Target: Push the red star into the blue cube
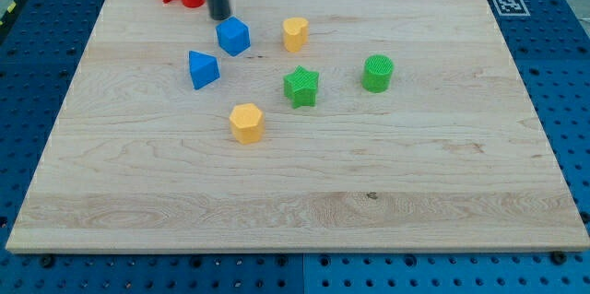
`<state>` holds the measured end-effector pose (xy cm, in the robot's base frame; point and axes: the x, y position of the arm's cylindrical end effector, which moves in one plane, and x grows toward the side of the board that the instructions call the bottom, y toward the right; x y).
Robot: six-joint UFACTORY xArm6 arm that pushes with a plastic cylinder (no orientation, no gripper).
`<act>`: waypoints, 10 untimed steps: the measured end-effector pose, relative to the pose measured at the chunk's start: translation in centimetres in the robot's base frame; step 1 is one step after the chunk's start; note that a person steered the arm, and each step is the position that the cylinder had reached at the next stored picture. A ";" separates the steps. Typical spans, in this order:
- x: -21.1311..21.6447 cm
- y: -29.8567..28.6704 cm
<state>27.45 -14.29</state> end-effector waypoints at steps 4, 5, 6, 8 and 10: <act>-8.3 -12.4; -8.1 -6.9; -5.7 -2.9; -1.7 -0.2; 3.6 -0.4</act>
<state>31.04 -14.67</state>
